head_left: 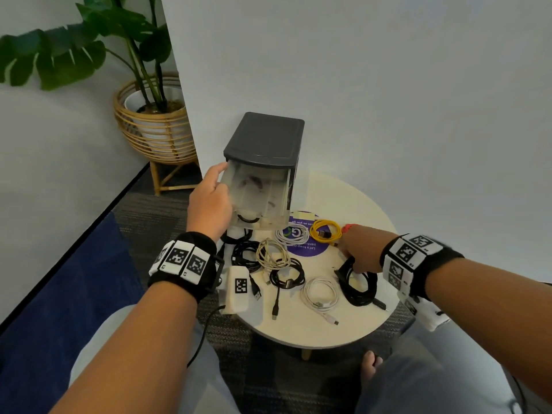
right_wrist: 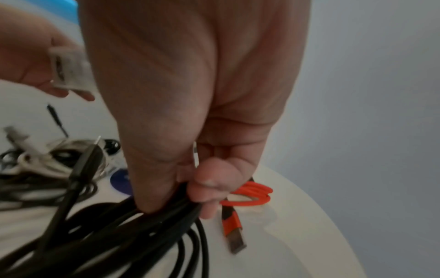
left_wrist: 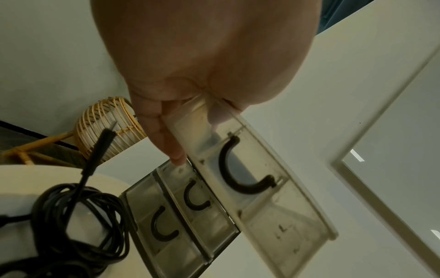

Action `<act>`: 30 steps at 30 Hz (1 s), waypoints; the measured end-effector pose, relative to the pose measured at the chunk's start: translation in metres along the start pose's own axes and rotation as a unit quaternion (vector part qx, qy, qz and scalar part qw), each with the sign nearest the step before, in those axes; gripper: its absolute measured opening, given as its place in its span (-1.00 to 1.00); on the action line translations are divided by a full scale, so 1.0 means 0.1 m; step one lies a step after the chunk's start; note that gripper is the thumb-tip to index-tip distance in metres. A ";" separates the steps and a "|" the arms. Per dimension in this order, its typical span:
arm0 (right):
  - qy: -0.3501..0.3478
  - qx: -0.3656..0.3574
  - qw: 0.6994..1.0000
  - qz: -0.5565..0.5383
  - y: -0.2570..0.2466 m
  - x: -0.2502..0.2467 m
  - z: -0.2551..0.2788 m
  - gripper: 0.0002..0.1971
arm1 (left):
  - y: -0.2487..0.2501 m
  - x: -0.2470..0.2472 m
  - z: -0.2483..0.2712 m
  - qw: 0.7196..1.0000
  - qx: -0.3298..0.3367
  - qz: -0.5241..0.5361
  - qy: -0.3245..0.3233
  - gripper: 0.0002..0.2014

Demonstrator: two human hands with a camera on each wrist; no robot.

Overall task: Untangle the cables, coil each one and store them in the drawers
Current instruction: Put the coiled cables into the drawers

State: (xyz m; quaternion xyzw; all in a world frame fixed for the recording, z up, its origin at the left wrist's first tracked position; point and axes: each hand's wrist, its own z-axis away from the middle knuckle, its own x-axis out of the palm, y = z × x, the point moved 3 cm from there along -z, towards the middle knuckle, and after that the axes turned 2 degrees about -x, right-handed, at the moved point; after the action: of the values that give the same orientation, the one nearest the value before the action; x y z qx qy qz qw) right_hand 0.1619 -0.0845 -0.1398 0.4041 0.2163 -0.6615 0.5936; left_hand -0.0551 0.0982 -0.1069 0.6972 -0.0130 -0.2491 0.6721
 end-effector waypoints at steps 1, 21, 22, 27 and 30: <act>0.002 0.000 1.000 -0.013 0.02 -0.03 0.02 -0.72 | -0.01 0.00 -0.01 1.000 0.000 -0.001 0.000 -0.47; 0.178 0.023 0.815 -0.551 -0.07 -1.69 0.13 -0.94 | -0.01 0.01 -0.02 1.000 0.015 0.002 -0.017 -0.53; 0.181 0.032 0.802 -0.568 -0.14 -1.68 0.04 -0.92 | -0.01 0.00 -0.02 1.000 0.019 0.006 -0.014 -0.49; 0.186 0.060 0.778 -0.598 -0.43 -1.60 -0.27 -0.89 | 0.00 -0.03 -0.01 0.997 0.066 -0.032 -0.013 -0.52; 0.201 0.064 0.795 -0.569 -0.54 -1.60 -0.31 -0.89 | 0.00 -0.01 0.01 0.991 0.084 -0.104 -0.010 -0.65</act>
State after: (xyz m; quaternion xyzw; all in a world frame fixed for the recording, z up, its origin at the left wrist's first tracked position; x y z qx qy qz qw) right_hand 0.1138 0.0482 -0.0414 0.3684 0.4789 -0.7964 0.0258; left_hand -0.0562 0.0974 -0.1065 0.7458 0.0318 -0.3229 0.5818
